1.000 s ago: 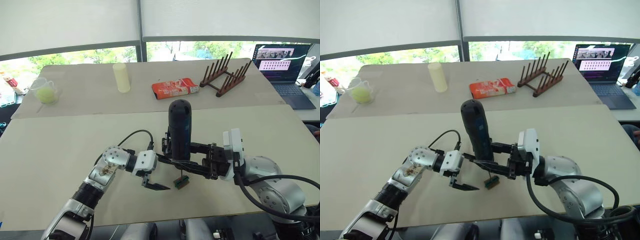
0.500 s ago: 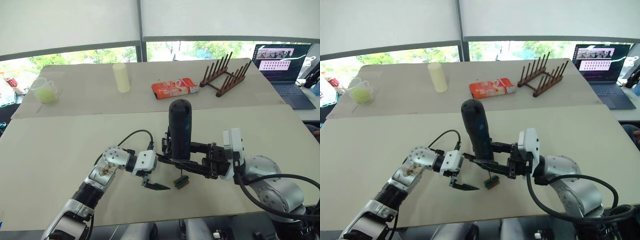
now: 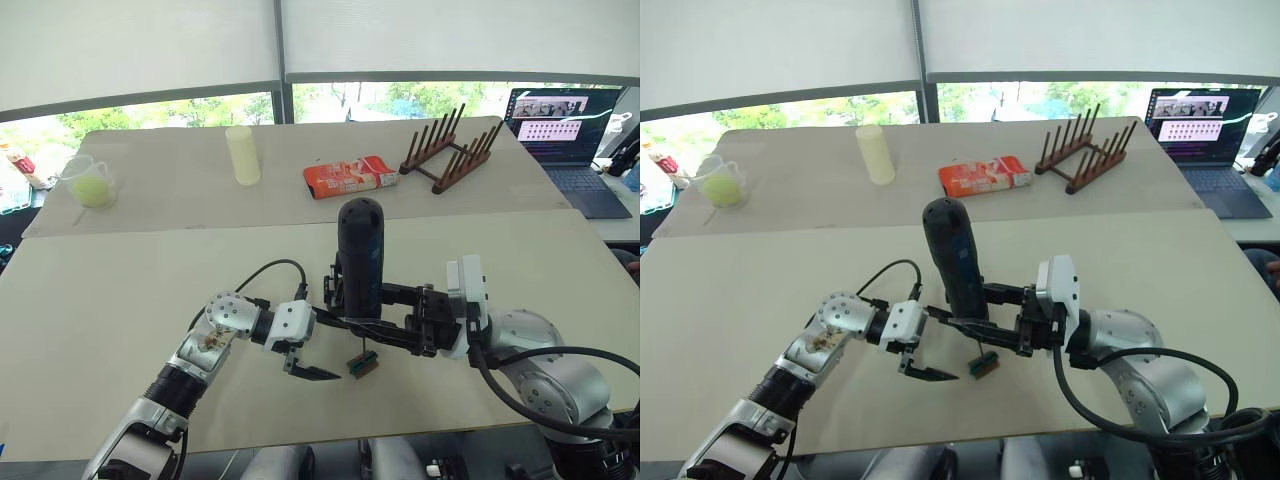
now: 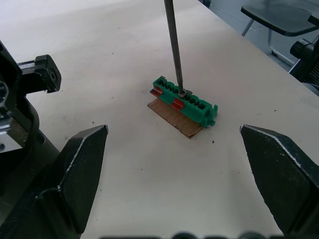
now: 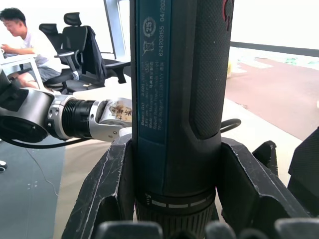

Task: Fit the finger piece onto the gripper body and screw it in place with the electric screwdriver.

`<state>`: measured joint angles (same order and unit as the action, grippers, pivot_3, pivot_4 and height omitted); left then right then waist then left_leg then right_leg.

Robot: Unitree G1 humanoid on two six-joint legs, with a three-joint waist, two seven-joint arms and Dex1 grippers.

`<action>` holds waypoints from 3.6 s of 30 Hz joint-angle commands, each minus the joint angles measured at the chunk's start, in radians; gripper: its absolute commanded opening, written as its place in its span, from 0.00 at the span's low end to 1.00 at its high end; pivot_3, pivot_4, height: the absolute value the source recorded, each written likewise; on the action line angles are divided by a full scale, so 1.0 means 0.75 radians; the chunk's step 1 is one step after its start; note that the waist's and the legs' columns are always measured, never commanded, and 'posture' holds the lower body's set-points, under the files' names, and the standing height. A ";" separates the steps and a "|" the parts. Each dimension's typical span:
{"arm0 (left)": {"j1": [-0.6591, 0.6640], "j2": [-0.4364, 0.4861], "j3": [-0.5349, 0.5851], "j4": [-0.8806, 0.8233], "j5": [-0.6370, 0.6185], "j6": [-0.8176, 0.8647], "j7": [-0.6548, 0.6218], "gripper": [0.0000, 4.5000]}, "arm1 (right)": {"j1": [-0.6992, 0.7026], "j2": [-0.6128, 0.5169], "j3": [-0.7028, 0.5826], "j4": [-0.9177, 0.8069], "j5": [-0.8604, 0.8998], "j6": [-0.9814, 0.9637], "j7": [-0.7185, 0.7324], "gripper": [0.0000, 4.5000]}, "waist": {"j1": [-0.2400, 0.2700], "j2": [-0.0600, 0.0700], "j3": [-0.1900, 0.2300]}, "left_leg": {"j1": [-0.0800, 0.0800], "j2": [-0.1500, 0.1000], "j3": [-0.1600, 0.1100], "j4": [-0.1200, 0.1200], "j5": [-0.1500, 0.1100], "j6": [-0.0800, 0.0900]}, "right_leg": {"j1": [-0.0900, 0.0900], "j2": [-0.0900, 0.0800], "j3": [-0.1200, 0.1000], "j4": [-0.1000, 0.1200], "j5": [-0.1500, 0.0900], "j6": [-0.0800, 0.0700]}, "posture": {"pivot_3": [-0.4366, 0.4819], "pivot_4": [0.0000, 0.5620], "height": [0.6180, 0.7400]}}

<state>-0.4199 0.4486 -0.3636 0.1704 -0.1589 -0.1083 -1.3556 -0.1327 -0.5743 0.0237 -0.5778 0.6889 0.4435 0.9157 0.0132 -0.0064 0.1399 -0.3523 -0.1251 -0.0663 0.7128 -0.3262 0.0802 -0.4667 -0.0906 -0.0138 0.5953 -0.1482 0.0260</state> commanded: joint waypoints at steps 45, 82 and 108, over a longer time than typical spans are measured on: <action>-0.014 -0.003 0.009 -0.005 -0.008 -0.030 0.008 1.00 | 0.015 -0.044 -0.039 -0.113 0.075 0.023 -0.042 0.42 | 0.000 0.000 0.000 | 0.000 0.000 0.000 0.000 0.000 0.000 | 0.000 0.000 0.000 0.000 0.000 0.000 | 0.48 0.27 1.00; 0.012 0.001 -0.016 -0.048 -0.022 0.000 -0.024 1.00 | 0.033 -0.026 -0.055 -0.175 0.115 0.031 -0.149 0.42 | 0.000 0.000 0.000 | 0.000 0.000 0.000 0.000 0.000 0.000 | 0.000 0.000 0.000 0.000 0.000 0.000 | 0.48 0.27 1.00; 0.010 0.012 -0.007 -0.061 -0.022 0.005 -0.019 1.00 | 0.029 0.000 -0.024 -0.144 0.065 0.014 -0.131 0.42 | 0.000 0.000 0.000 | 0.000 0.000 0.000 0.000 0.000 0.000 | 0.000 0.000 0.000 0.000 0.000 0.000 | 0.48 0.27 1.00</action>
<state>-0.4134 0.4506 -0.3735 0.1653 -0.1593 -0.1052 -1.3667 -0.0987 -0.5803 0.0240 -0.6580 0.7274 0.4944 0.8053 0.0131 -0.0064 0.1399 -0.3524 -0.1250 -0.0663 0.7127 -0.3262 0.0802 -0.4667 -0.0905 -0.0137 0.5952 -0.1482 0.0260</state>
